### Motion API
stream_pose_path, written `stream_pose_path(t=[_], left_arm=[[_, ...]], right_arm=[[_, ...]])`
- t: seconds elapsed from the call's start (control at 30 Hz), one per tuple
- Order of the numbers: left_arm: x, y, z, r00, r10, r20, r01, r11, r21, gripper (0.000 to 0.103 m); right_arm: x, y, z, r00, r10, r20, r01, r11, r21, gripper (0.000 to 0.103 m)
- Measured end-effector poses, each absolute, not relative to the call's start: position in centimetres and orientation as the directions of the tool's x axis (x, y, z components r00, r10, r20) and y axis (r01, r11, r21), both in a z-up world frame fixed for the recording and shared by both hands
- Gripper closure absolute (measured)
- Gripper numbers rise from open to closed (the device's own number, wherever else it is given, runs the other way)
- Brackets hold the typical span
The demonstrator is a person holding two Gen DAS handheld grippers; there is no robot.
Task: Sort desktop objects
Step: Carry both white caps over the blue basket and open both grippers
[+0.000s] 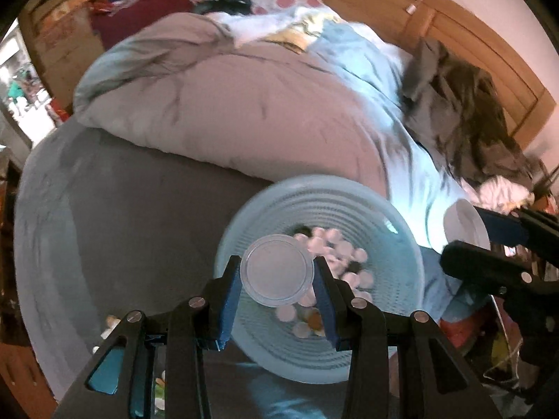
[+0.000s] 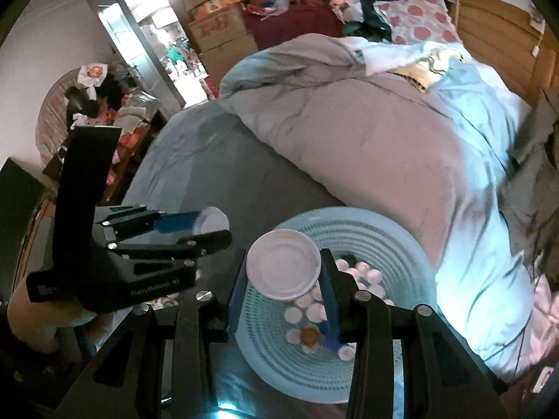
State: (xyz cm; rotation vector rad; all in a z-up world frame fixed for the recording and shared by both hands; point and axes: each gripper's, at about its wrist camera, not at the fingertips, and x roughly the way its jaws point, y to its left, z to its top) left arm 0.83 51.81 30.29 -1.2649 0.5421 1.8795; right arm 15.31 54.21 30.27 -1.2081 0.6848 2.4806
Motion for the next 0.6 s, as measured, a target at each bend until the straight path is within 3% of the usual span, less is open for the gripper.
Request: stream_pose_path(t=[0.6], left_arm=[[3.5,55.1,27.2,-0.092,0.317,-0.944,-0.806,-0.58,-0.116,0.06]], right_arm=[[18.2,56.4,27.6,-0.558,0.017,-0.83,-0.475,-0.827,0.302,0.068]])
